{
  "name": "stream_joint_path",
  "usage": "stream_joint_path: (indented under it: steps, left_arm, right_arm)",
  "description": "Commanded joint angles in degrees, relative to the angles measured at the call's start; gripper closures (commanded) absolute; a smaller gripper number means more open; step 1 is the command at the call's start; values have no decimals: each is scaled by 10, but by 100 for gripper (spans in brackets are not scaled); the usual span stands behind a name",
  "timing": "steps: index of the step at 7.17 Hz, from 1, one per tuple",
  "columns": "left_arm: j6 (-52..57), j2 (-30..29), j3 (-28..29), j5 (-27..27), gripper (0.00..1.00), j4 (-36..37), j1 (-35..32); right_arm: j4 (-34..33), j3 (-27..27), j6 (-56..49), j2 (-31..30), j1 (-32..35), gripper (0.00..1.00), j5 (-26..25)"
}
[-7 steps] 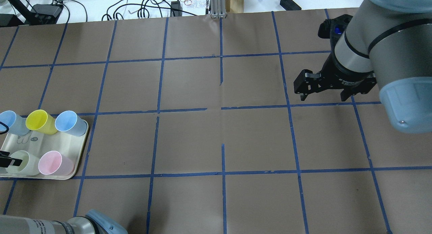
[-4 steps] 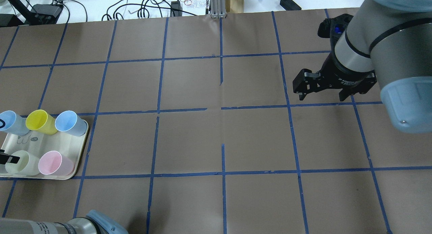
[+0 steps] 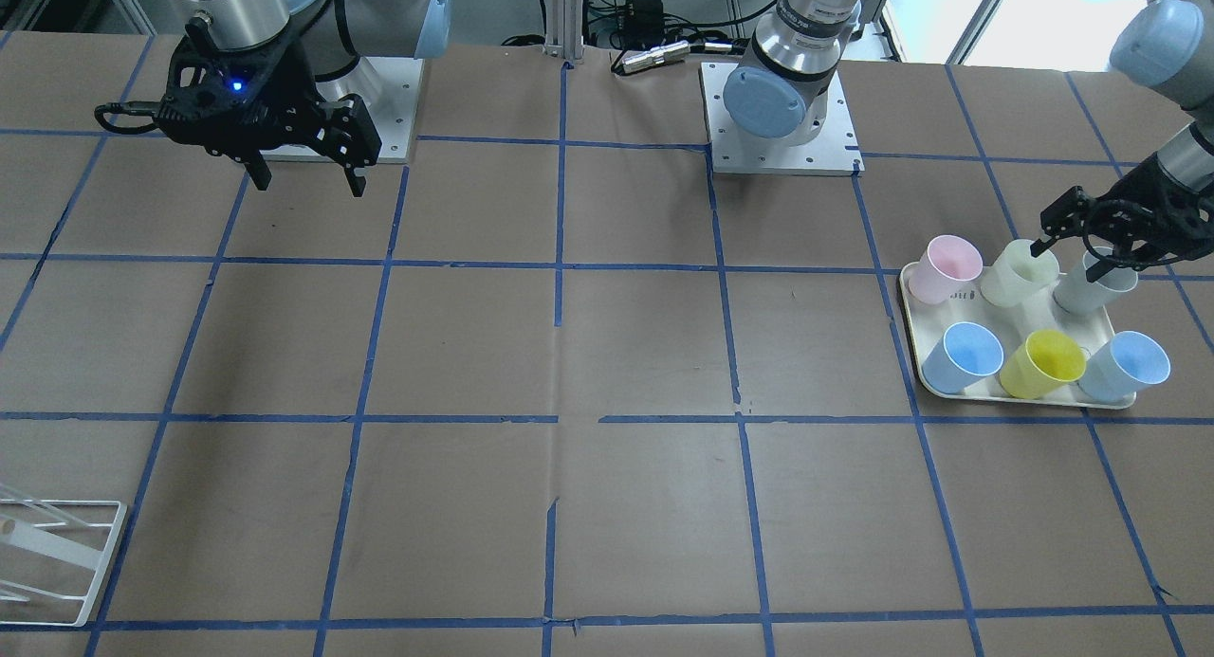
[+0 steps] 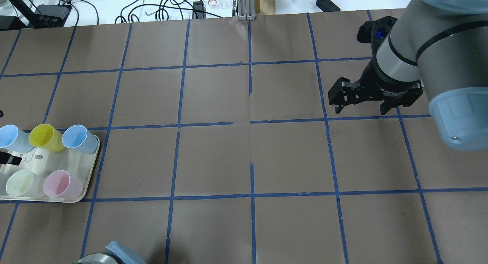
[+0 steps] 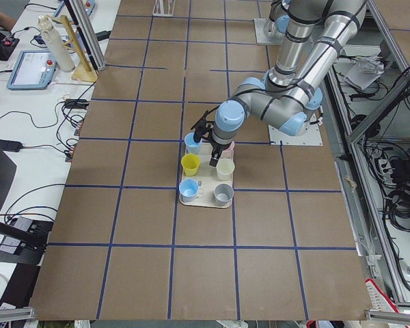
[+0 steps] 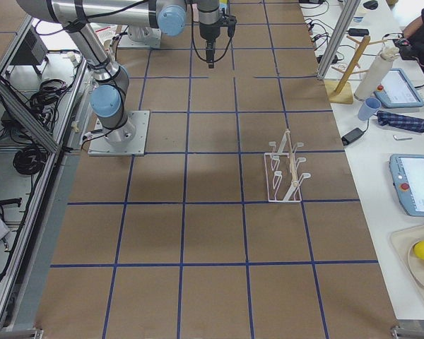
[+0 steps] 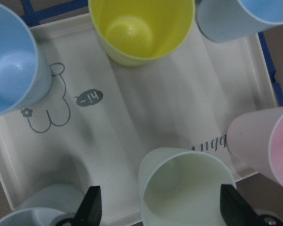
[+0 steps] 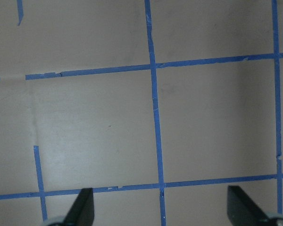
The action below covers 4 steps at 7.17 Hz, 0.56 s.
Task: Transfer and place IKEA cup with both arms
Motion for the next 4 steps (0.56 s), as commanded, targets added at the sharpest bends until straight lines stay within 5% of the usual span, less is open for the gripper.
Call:
stream_joint_path:
  steps: [1,2,4]
  left_arm:
    - [-184,66,42,4,0,-96,-102]
    - [-287,85,47,62,0,-113,-180]
    - [-473,119,49,85,0,-112,-322]
  right_arm:
    - [-1,0,0,0,0,0,0]
    - [-3,0,0,0,0,0,0]
    - [-4,0,-2,0,-1,0,-3]
